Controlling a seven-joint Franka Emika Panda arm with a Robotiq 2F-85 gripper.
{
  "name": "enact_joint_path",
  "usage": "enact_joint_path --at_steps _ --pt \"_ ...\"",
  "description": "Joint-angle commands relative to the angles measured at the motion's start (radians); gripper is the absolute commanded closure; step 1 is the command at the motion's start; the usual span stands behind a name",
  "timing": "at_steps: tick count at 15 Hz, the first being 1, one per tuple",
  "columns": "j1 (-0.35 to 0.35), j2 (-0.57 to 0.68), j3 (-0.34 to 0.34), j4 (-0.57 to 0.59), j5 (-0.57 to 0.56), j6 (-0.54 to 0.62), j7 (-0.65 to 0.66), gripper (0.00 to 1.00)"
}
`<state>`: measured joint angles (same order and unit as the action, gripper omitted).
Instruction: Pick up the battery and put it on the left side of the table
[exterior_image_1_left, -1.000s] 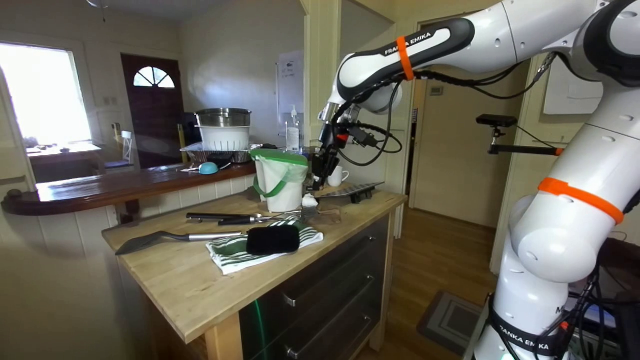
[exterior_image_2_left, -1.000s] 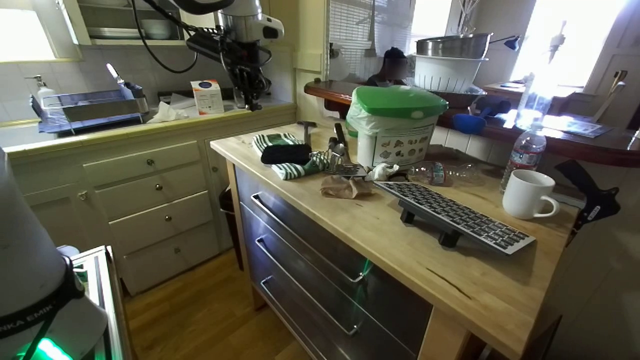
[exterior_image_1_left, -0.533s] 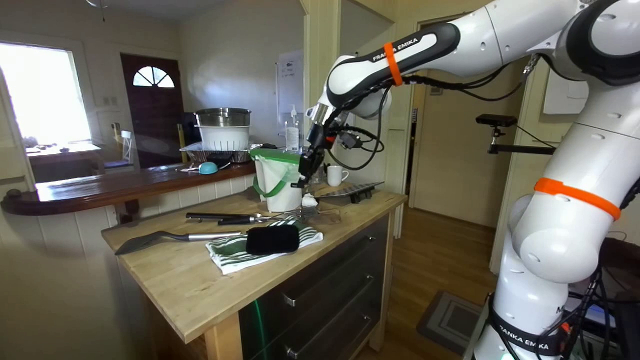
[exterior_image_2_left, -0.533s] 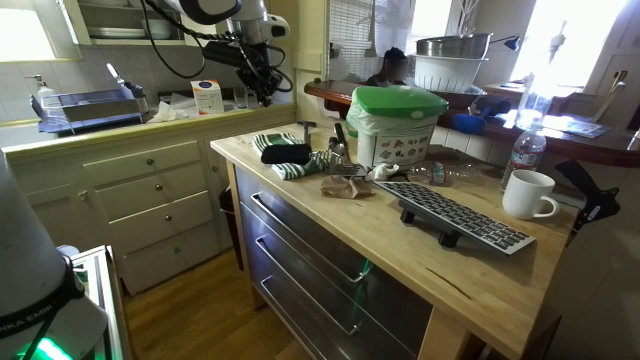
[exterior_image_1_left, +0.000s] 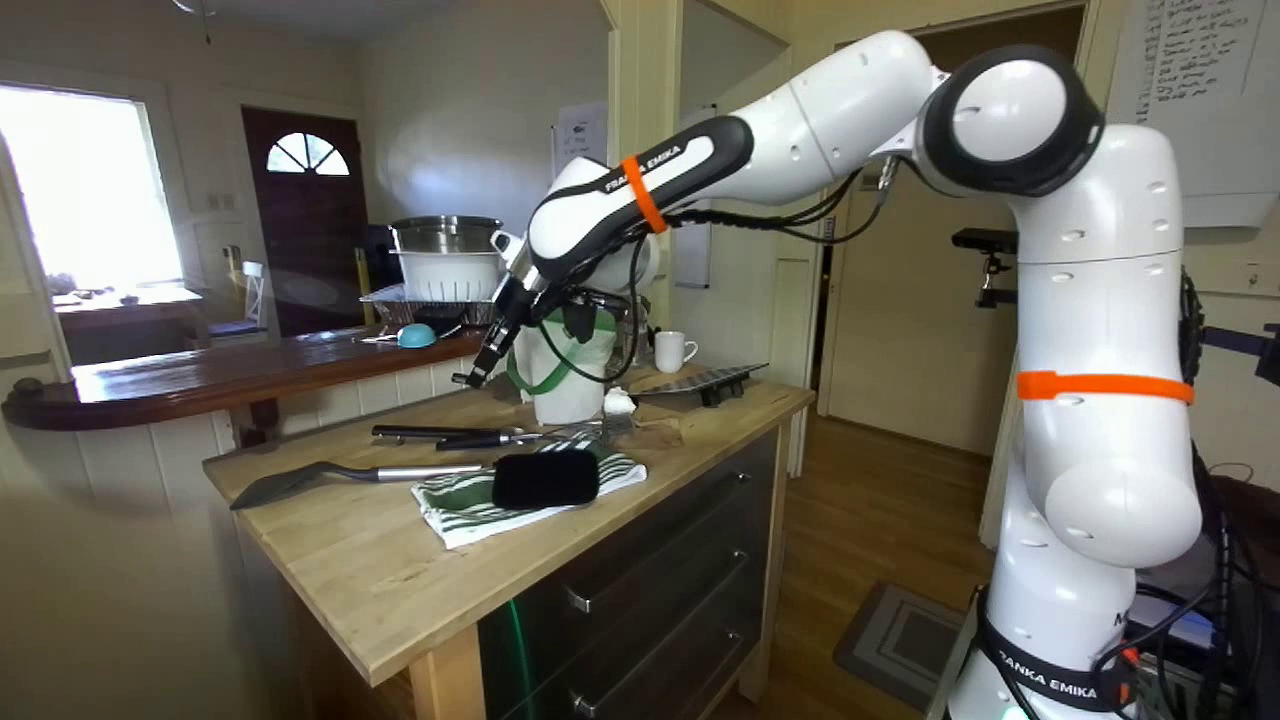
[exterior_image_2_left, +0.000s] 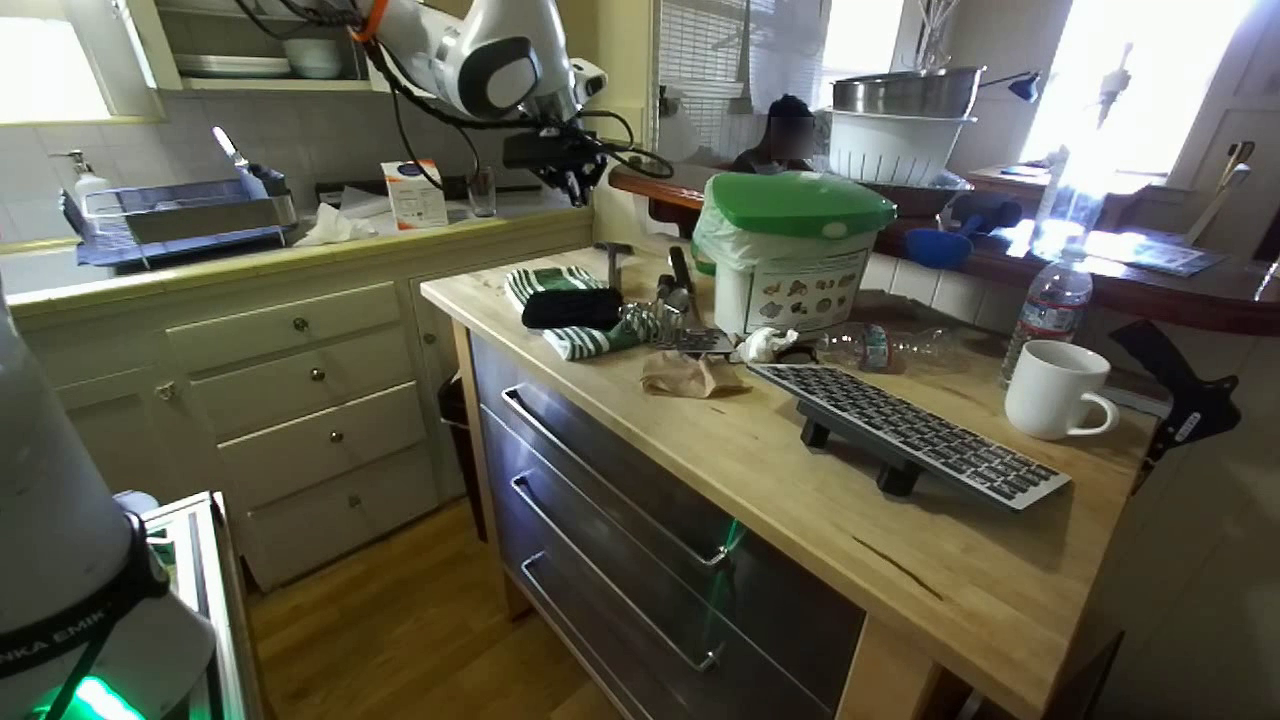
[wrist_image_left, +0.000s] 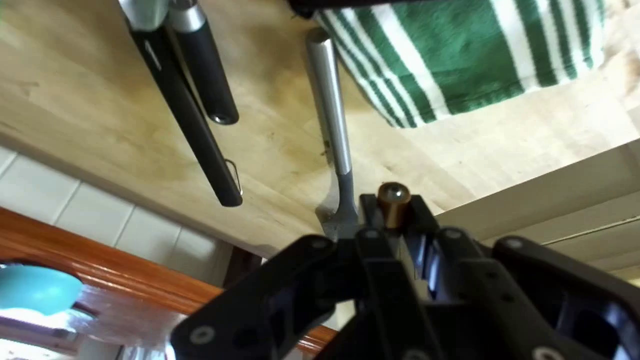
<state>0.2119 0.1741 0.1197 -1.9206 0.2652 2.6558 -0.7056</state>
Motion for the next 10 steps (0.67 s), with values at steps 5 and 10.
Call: enact_joint_path --at_steps 5,10 --pt "-0.15 0.292 0.167 0.301 0.059 0.11 -0.409 0.96" --pt "-0.142 0.28 0.15 0.287 0.031 0.095 -0.372 0.83"
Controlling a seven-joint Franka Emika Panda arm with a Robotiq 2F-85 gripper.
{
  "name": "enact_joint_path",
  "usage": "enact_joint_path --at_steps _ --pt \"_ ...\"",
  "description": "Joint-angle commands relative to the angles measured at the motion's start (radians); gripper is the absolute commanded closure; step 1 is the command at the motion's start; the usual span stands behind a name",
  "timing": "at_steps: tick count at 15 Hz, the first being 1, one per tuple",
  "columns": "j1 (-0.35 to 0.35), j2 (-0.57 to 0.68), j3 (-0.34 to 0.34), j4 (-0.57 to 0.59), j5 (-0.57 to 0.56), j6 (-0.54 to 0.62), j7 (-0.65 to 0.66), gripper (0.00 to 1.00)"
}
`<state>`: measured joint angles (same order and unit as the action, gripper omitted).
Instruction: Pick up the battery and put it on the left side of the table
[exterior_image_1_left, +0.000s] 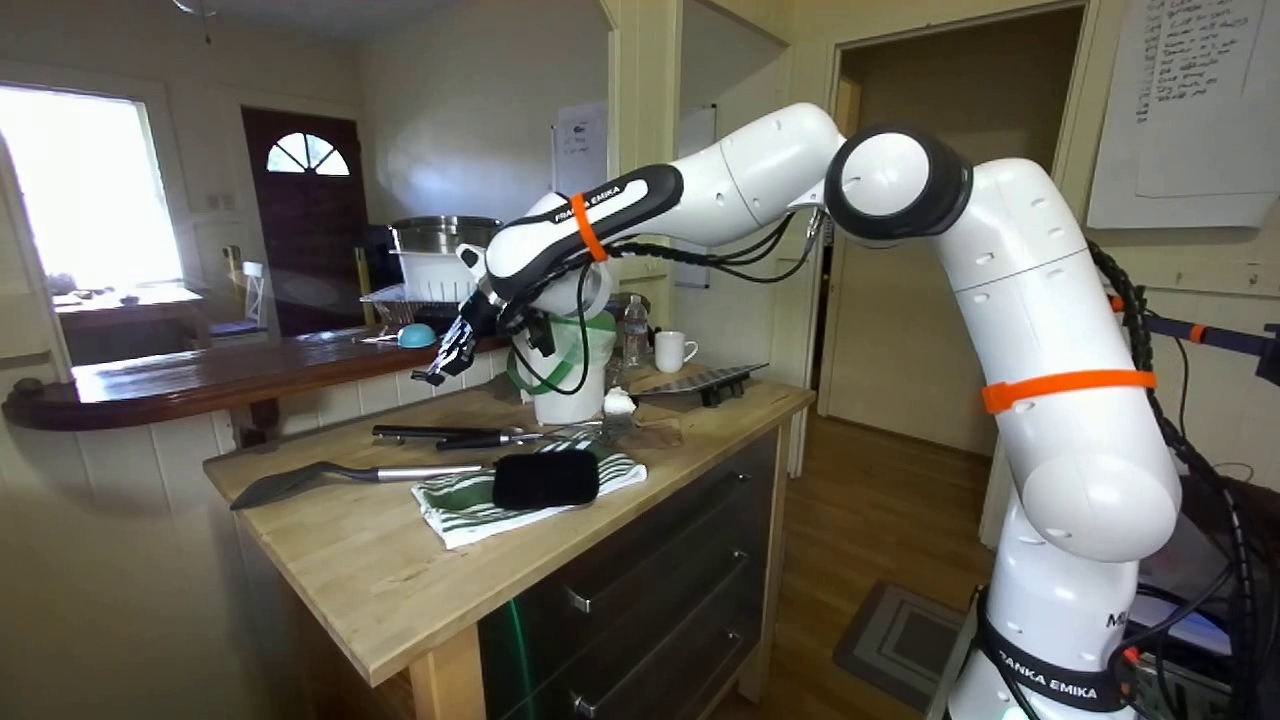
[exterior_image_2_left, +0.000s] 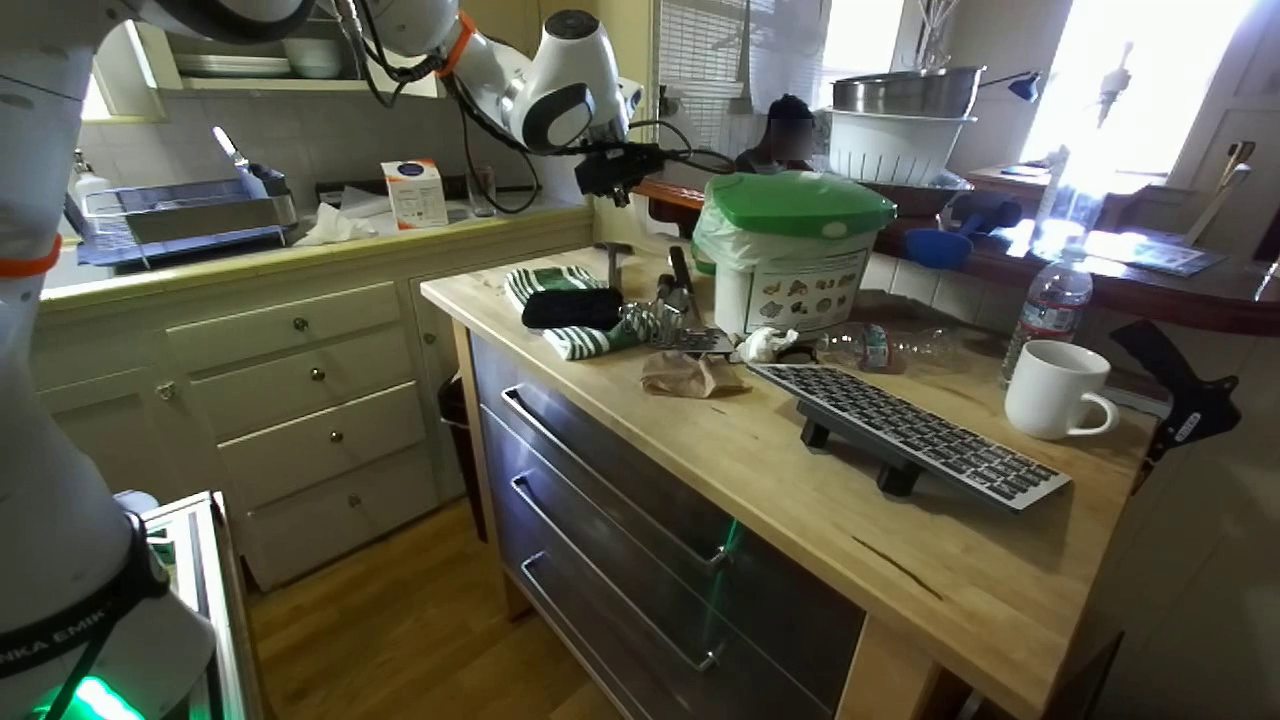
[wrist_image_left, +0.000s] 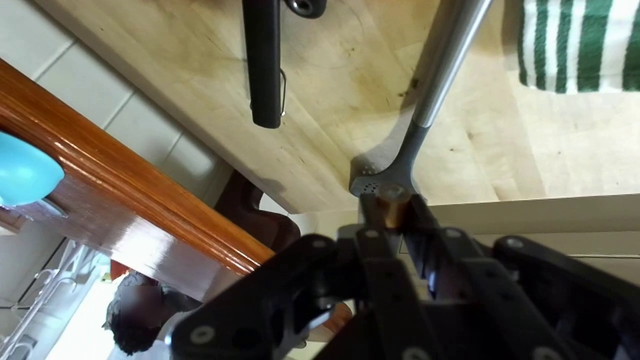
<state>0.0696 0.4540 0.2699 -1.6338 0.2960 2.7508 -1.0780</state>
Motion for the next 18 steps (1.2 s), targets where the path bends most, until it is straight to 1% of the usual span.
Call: enact_joint_path --at_steps 1,2,5,6,8,11,13,14,16,18 --pt "0.0 0.0 0.002 0.002 0.0 0.0 -0.001 0.83" --pt "0.0 0.0 0.003 0.004 0.0 0.0 -0.001 0.96" --pt "0.02 0.038 -0.004 0.056 -0.015 0.025 0.013 0.96" --pt "0.013 0.055 0.005 0.087 -0.071 0.024 0.053 0.96" --pt "0.035 0.089 -0.018 0.164 -0.119 0.027 0.123 0.96" --pt "0.076 0.157 -0.07 0.31 -0.22 0.005 0.273 0.96" --pt "0.098 0.21 -0.099 0.407 -0.27 -0.009 0.378 0.96" --pt "0.103 0.233 -0.102 0.448 -0.282 -0.026 0.422 0.96" --pt "0.096 0.266 -0.074 0.497 -0.279 -0.073 0.477 0.96" --pt "0.084 0.28 -0.042 0.501 -0.268 -0.138 0.49 0.96"
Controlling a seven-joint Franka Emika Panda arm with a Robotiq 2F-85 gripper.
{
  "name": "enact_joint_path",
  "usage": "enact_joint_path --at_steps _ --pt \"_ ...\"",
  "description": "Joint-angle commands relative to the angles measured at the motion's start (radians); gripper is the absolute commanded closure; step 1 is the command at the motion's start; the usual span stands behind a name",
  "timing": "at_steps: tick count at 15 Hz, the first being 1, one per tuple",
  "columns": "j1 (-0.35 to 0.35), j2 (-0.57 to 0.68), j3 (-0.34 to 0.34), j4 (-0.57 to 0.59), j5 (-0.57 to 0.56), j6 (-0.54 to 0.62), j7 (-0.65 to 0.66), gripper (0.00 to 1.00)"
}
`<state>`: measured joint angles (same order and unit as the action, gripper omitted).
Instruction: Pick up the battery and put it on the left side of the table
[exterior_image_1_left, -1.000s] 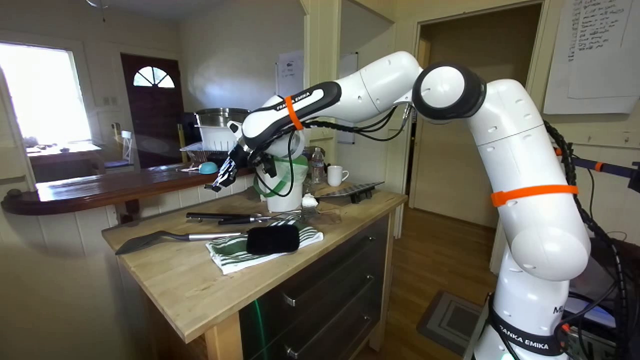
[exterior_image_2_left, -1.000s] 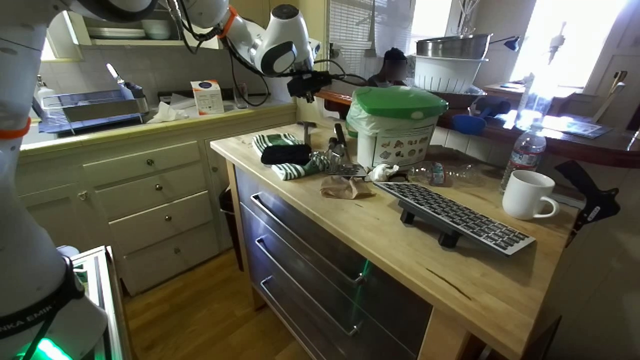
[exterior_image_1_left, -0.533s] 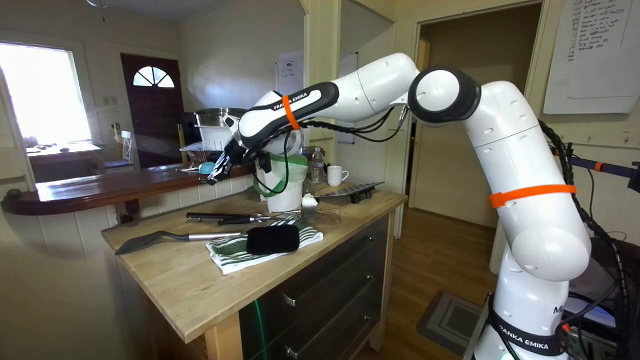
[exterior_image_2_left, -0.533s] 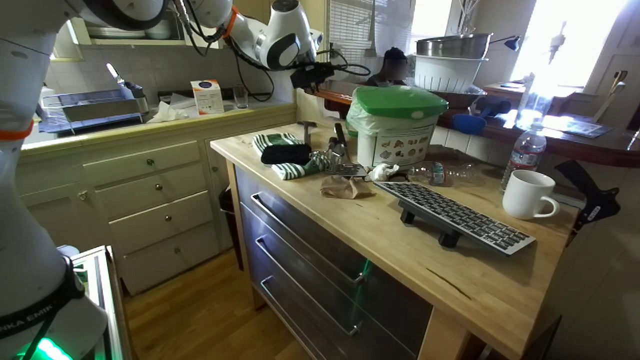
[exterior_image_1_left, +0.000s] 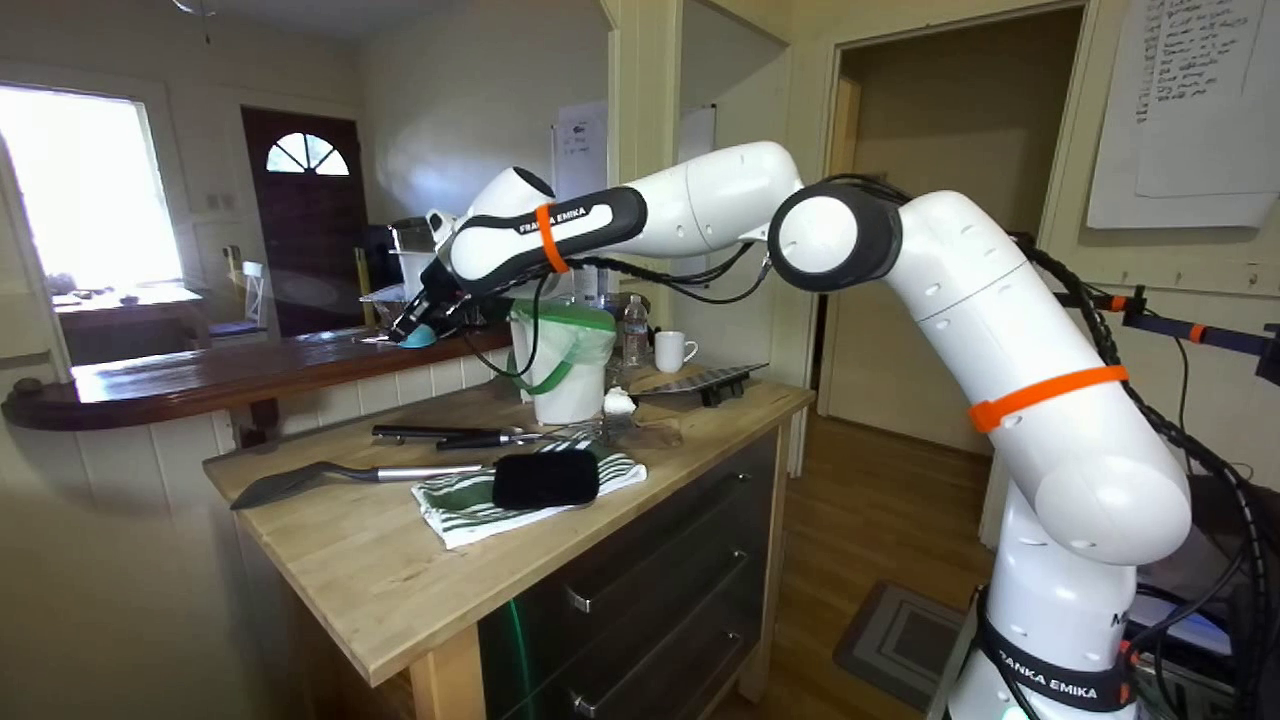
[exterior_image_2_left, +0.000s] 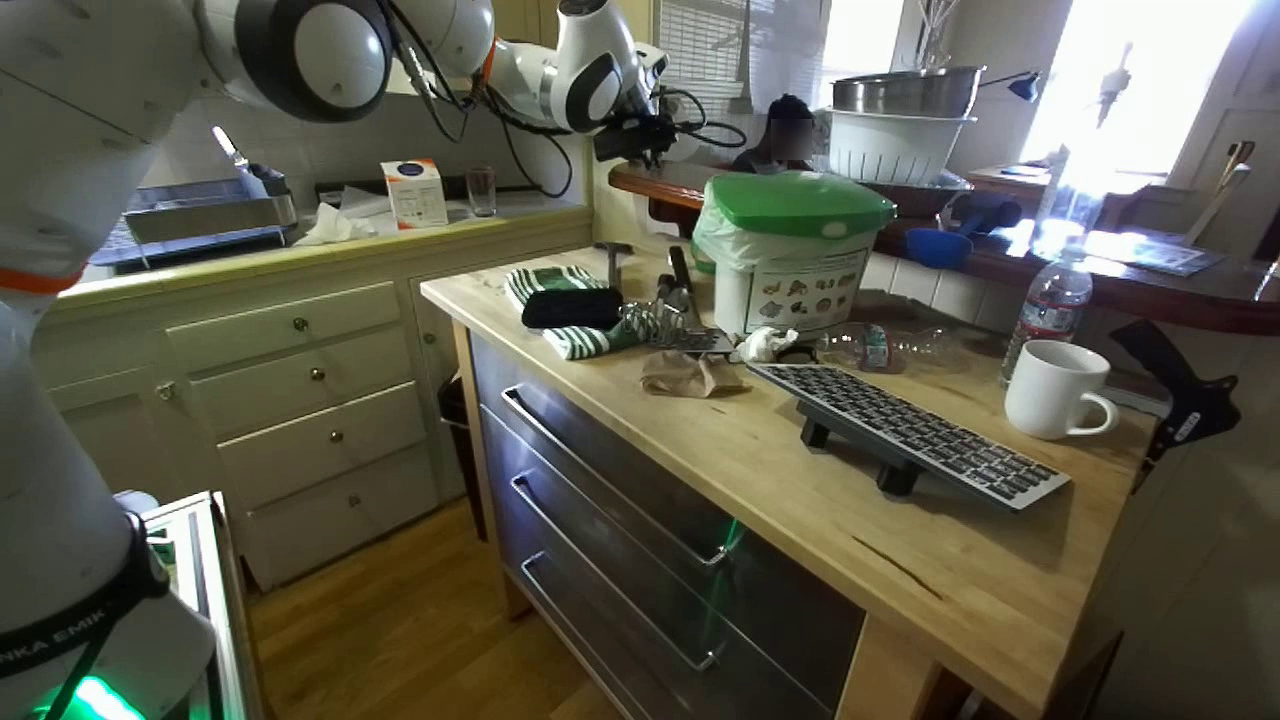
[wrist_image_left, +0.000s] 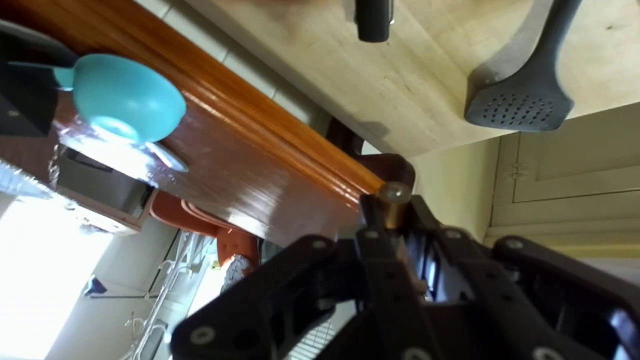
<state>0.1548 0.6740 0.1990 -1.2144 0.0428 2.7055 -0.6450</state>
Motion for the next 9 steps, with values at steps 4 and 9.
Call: enact_joint_path --at_steps 4,9 --pt "0.007 0.084 0.019 0.07 0.018 -0.129 0.051 0.96" --pt "-0.011 0.127 0.056 0.06 0.024 -0.081 -0.014 0.96"
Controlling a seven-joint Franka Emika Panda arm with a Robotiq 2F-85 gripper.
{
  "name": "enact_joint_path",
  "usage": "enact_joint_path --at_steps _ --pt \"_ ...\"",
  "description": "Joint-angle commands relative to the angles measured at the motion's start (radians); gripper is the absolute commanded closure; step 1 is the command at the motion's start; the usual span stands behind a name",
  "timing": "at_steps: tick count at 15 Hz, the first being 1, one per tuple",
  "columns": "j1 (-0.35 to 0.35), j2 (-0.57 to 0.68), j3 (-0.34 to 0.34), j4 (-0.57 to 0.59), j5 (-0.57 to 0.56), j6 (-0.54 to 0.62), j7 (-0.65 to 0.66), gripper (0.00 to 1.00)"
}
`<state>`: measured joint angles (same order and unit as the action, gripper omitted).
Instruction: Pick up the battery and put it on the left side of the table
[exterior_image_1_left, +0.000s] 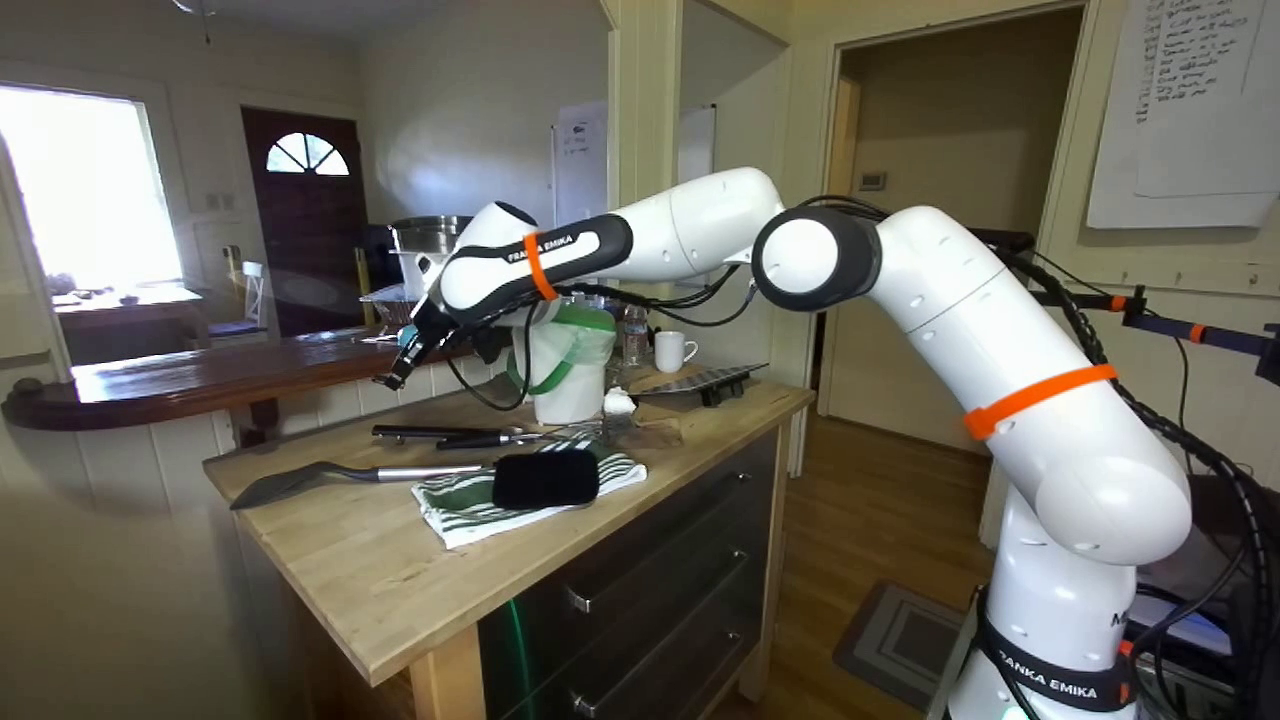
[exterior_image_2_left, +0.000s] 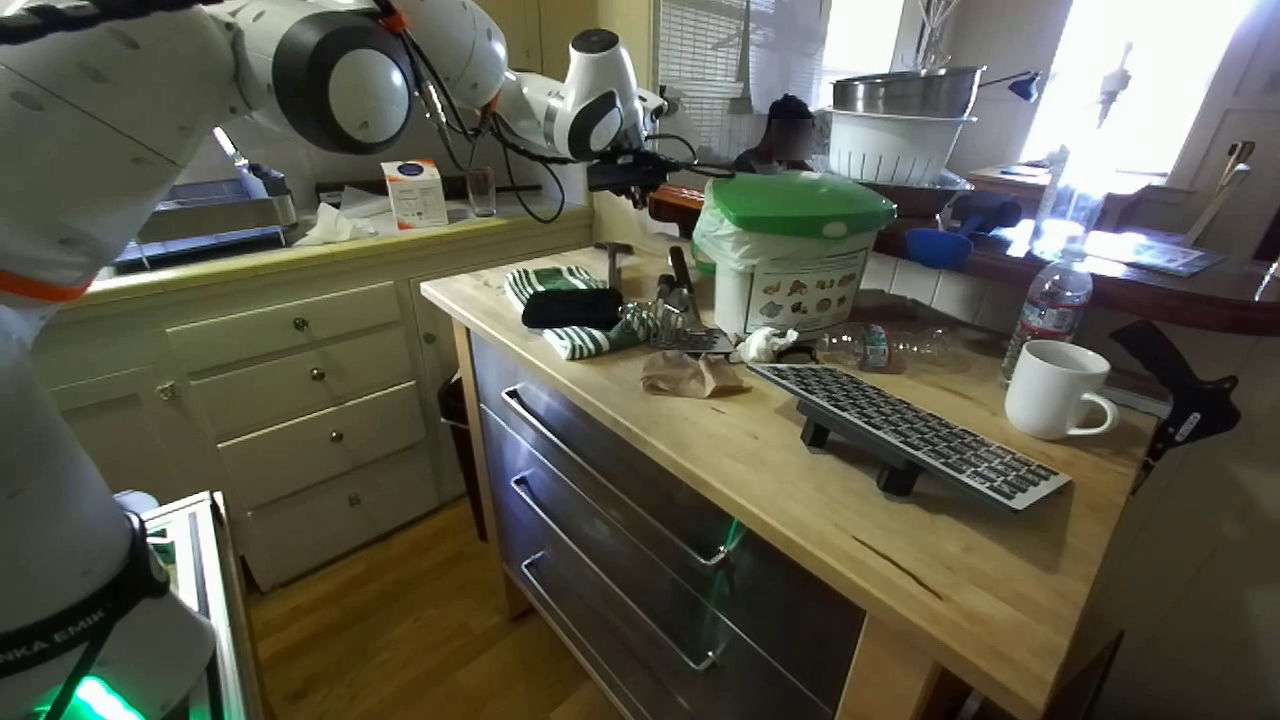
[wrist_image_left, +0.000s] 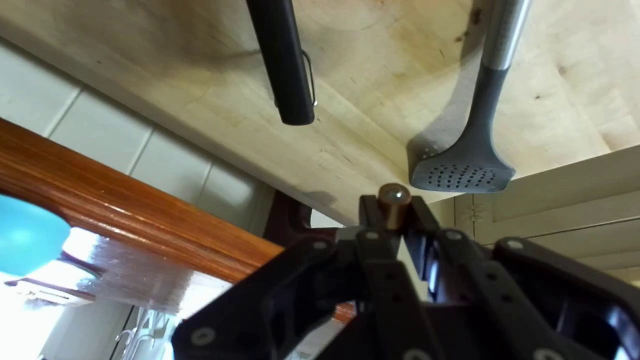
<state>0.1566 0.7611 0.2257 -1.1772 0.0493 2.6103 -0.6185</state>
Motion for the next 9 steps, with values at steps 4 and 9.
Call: enact_joint_path --at_steps 4,9 --pt "-0.016 0.067 0.032 0.014 -0.002 0.04 -0.078 0.96" --pt "-0.017 0.092 0.018 -0.007 -0.011 0.06 -0.123 0.96"
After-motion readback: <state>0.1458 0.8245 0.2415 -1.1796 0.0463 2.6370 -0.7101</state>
